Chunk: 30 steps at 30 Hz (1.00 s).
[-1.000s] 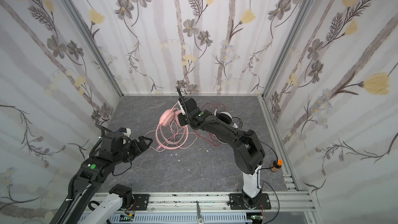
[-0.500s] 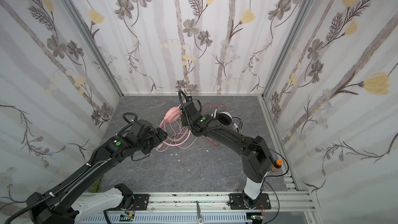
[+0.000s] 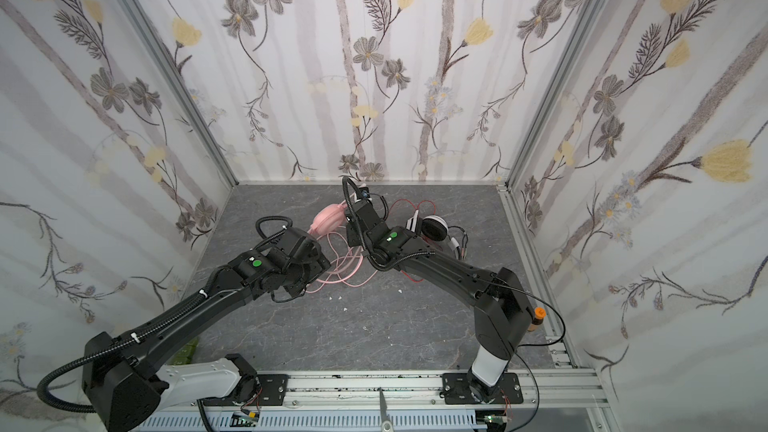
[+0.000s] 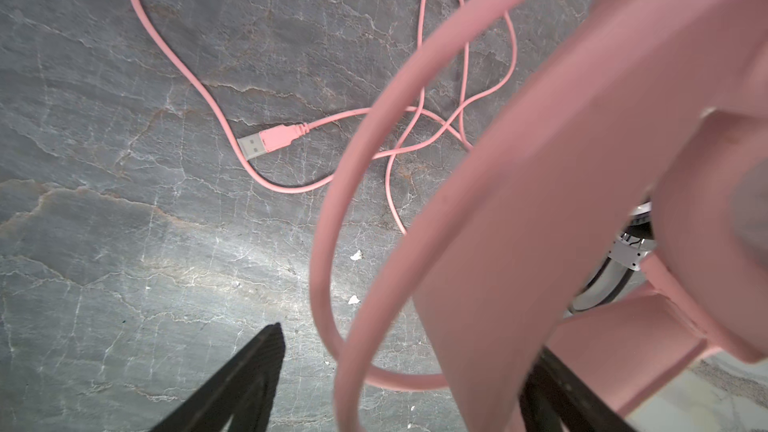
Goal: Wrap the headphones
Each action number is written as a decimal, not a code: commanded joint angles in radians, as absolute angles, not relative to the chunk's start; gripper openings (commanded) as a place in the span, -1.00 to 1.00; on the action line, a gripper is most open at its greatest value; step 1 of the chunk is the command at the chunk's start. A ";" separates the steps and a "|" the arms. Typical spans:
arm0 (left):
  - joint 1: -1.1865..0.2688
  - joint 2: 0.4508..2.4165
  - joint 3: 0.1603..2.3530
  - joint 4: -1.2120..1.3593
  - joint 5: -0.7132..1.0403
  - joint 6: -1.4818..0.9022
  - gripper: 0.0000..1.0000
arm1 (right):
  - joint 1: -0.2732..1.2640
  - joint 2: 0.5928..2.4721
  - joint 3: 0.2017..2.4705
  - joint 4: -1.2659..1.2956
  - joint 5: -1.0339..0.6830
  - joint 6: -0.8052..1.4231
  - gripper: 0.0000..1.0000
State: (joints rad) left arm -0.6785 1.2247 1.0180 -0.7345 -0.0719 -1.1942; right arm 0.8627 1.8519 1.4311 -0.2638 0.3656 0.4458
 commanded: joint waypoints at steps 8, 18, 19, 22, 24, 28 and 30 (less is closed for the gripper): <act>-0.687 1.244 0.985 -0.707 -0.085 -1.257 0.38 | 0.867 1.792 1.382 -0.144 0.375 0.488 -0.57; -0.683 1.248 0.990 -0.680 -0.051 -1.226 -0.90 | 0.876 1.739 1.322 -0.093 0.321 0.473 -0.37; -0.677 1.240 0.989 -0.684 -0.050 -1.209 -1.00 | 0.876 1.724 1.308 -0.074 0.291 0.453 -0.17; -0.636 1.201 0.996 -0.729 -0.051 -1.142 -1.00 | 0.865 1.653 1.249 -0.014 0.139 0.359 0.57; -0.596 1.155 1.005 -0.767 -0.056 -1.068 -1.00 | 0.837 1.587 1.218 -0.008 0.008 0.308 0.79; -0.481 1.046 1.032 -0.827 -0.015 -0.887 -1.00 | 0.678 1.393 1.117 0.016 -0.331 0.258 0.86; -0.419 1.008 1.055 -0.865 0.027 -0.814 -1.00 | 0.580 1.290 1.056 0.043 -0.431 0.285 0.93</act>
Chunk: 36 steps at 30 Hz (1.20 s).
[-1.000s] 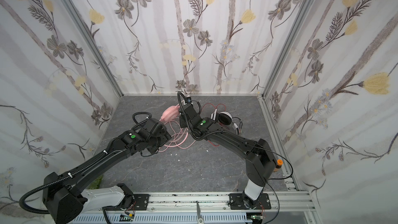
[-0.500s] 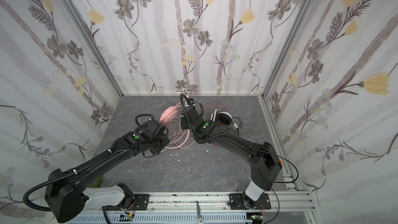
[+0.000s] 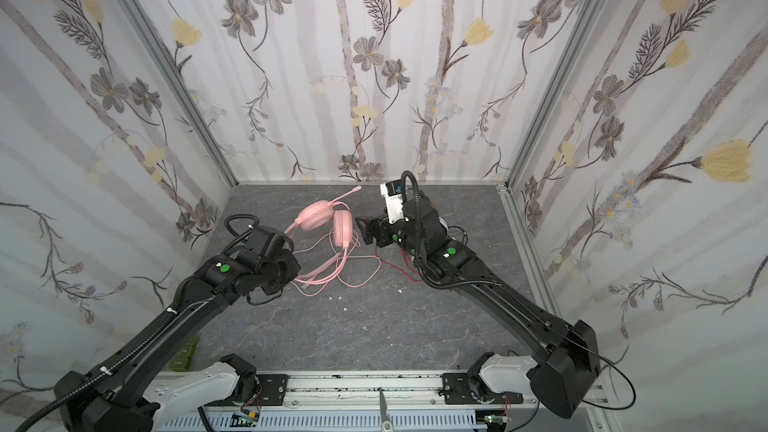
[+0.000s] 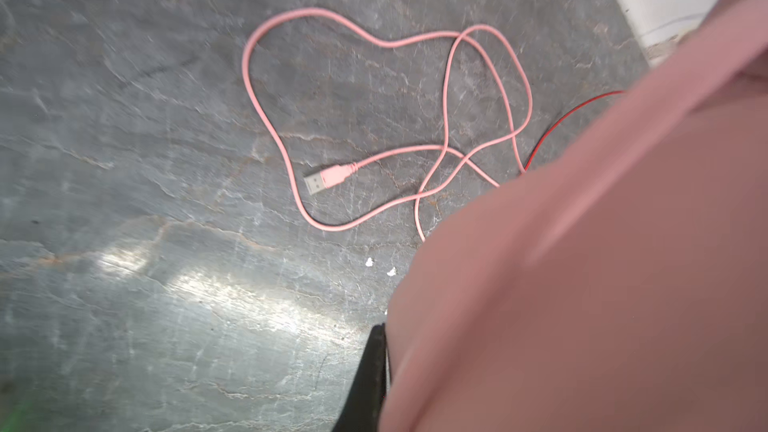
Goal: Wrap the headphones
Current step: 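Lift the pink headset by its headband with the left gripper while the right gripper withdraws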
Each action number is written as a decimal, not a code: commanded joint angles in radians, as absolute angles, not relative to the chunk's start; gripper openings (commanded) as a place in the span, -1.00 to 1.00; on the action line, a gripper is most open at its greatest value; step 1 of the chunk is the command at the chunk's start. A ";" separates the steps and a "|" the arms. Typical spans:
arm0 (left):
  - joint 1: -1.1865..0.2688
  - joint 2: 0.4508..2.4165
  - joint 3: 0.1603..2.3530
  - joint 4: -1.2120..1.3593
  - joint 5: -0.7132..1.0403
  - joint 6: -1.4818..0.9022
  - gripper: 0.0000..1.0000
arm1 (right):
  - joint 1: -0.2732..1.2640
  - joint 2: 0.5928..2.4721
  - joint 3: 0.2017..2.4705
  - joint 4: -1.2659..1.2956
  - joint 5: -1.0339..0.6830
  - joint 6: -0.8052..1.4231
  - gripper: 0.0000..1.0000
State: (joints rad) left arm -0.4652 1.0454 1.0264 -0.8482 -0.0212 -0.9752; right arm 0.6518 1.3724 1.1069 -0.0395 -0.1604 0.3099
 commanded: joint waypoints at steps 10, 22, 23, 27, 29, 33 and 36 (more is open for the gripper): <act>-0.347 0.952 1.220 -1.022 0.102 -0.645 -1.00 | 0.245 1.185 0.803 0.217 -0.597 0.484 0.87; -0.348 1.032 1.496 -1.059 0.366 -0.782 -1.00 | 0.520 1.135 0.572 0.472 -0.372 0.121 0.81; -0.349 1.035 1.515 -1.049 0.386 -0.794 -1.00 | 0.540 1.129 0.550 0.513 -0.375 0.090 0.82; -0.348 1.037 1.590 -1.002 0.454 -0.848 -1.00 | 0.552 1.162 0.527 0.622 -0.405 0.125 0.83; -0.348 1.036 1.626 -0.989 0.454 -0.877 -1.00 | 0.552 1.202 0.549 0.617 -0.448 0.137 0.81; -0.348 1.034 1.655 -0.955 0.468 -0.928 -1.00 | 0.561 1.310 0.590 0.671 -0.572 0.215 0.60; -0.348 1.024 1.640 -0.882 0.510 -0.974 -1.00 | 0.591 1.372 0.610 0.741 -0.623 0.256 0.55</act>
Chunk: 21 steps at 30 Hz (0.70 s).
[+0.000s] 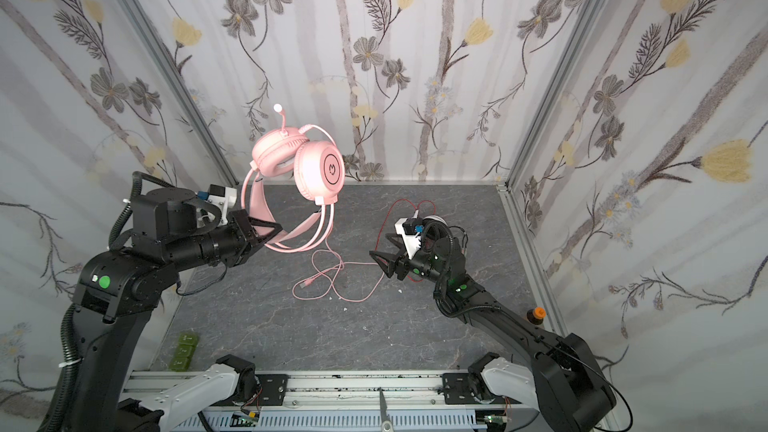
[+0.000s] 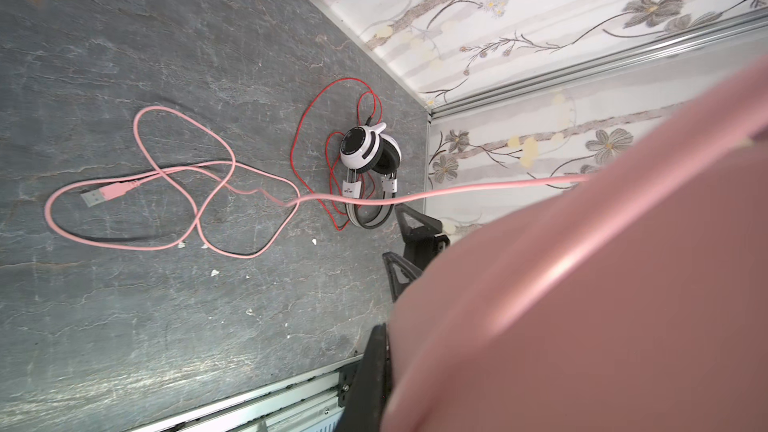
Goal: Wrap the headphones
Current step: 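Lift the pink headset by its headband with the left gripper while the right gripper withdraws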
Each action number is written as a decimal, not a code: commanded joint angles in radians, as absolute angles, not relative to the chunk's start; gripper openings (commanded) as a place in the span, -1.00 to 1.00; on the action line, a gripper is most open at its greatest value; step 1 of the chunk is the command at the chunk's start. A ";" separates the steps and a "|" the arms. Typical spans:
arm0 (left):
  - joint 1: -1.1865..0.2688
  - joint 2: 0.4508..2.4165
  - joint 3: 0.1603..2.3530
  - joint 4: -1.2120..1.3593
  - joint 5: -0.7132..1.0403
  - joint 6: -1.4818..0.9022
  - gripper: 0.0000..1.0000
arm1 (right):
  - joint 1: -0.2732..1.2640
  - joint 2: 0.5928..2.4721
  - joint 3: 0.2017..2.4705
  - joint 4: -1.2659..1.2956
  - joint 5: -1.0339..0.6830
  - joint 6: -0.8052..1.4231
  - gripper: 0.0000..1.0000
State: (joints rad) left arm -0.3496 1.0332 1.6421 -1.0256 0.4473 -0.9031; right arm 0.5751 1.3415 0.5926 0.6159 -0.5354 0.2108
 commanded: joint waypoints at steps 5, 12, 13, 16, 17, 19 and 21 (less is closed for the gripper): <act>-0.348 1.026 1.643 -0.784 0.565 -1.041 -1.00 | 0.664 1.447 0.651 0.795 -0.678 0.221 0.55; -0.348 1.049 1.678 -0.725 0.610 -1.089 -1.00 | 0.700 1.559 0.708 0.842 -0.654 0.225 0.46; -0.348 1.051 1.684 -0.721 0.615 -1.093 -1.00 | 0.701 1.575 0.717 0.849 -0.660 0.221 0.46; -0.348 1.055 1.693 -0.706 0.632 -1.107 -1.00 | 0.704 1.638 0.741 0.856 -0.675 0.221 0.46; -0.348 1.057 1.694 -0.698 0.637 -1.112 -1.00 | 0.704 1.655 0.781 0.861 -0.680 0.221 0.46; -0.349 1.057 1.694 -0.693 0.641 -1.118 -1.00 | 0.707 1.690 0.806 0.865 -0.689 0.224 0.44; -0.348 1.057 1.693 -0.692 0.644 -1.120 -1.00 | 0.714 1.718 0.831 0.867 -0.691 0.234 0.43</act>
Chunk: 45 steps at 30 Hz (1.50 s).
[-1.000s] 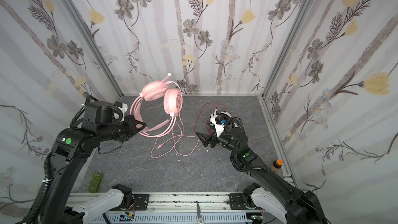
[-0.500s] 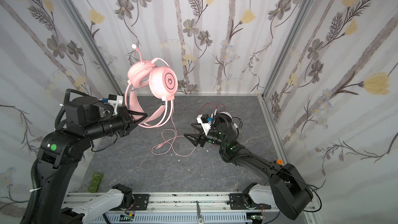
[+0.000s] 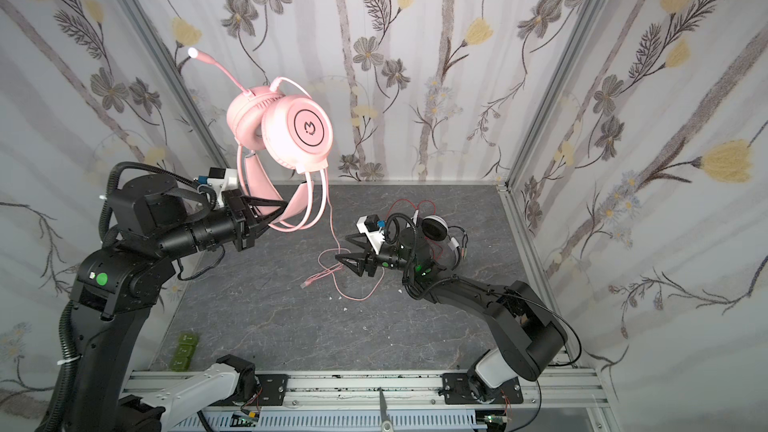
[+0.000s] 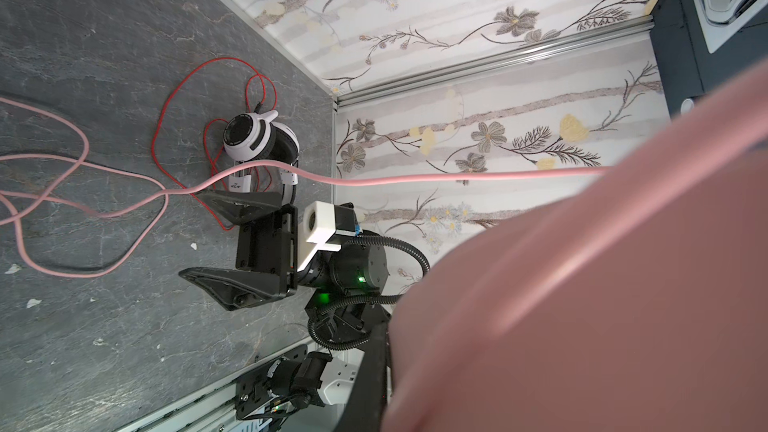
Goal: Wrap the headphones
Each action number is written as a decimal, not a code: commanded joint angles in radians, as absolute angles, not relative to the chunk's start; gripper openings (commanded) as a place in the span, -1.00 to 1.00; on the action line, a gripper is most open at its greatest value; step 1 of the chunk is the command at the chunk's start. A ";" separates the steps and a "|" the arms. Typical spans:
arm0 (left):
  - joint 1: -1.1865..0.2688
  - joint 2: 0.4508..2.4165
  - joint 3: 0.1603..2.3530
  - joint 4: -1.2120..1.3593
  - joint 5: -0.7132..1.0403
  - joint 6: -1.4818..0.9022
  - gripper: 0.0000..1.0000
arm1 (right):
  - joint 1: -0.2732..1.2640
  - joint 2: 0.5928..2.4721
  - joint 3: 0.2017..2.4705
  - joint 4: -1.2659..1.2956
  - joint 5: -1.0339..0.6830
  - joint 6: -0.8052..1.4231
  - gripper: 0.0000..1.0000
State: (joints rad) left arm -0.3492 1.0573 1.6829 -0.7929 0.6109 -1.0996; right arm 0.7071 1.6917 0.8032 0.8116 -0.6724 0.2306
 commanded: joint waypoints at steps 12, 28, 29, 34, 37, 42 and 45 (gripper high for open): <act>-0.348 1.054 1.680 -0.681 0.662 -1.133 -1.00 | 0.734 1.825 0.905 0.921 -0.700 0.266 -0.40; -0.265 1.232 1.611 -1.090 0.131 -0.570 -1.00 | 0.756 1.359 0.713 0.122 -0.188 -0.053 -1.00; -0.264 1.243 1.594 -1.086 0.100 -0.540 -1.00 | 0.756 1.321 0.717 0.066 -0.158 -0.070 -1.00; -0.265 1.289 1.537 -1.084 -0.021 -0.461 -1.00 | 0.759 1.169 0.741 -0.135 0.004 -0.123 -1.00; -0.264 1.305 1.517 -1.098 -0.059 -0.430 -1.00 | 0.758 1.101 0.791 -0.209 0.103 -0.146 -1.00; -0.265 1.316 1.490 -1.098 -0.073 -0.392 -1.00 | 0.758 1.060 0.857 -0.309 0.186 -0.197 -1.00; -0.265 1.333 1.498 -1.112 -0.074 -0.368 -1.00 | 0.759 1.038 0.904 -0.346 0.212 -0.241 -1.00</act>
State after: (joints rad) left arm -0.2661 1.3247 1.4918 -1.1336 -0.0521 -0.4042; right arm 0.7578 1.0531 0.8661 -0.2882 0.1387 -0.1711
